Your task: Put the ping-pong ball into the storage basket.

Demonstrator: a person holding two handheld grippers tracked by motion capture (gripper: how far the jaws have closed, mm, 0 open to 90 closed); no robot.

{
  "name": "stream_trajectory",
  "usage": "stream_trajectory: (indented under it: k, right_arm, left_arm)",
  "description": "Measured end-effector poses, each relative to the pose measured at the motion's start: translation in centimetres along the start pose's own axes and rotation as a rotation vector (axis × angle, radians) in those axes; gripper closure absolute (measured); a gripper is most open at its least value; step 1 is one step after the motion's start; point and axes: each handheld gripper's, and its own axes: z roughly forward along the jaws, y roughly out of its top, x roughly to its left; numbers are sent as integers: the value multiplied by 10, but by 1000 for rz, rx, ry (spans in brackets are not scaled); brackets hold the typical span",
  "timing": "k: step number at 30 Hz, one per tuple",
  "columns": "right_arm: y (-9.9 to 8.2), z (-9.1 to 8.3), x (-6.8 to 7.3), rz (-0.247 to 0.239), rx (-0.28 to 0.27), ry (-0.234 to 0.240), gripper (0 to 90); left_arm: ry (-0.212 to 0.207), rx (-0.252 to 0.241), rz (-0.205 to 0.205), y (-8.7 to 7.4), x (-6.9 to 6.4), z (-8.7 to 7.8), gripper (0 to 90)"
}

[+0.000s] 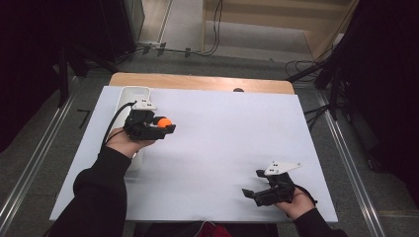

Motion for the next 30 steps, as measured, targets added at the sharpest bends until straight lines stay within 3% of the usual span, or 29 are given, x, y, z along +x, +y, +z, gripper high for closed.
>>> stream_trajectory:
  k: [17, 21, 30]
  right_arm:
    - [0, 0, 0, -2, -1, -3, 93]
    - [0, 0, 0, -5, -3, -1, 93]
    - [0, 0, 0, -4, -2, 0, 93]
  left_arm:
    - [42, -14, -34, -3, 16, -9, 500]
    - [56, -24, -19, -3, 17, -10, 500]
    - [91, -16, -30, -4, 22, -11, 500]
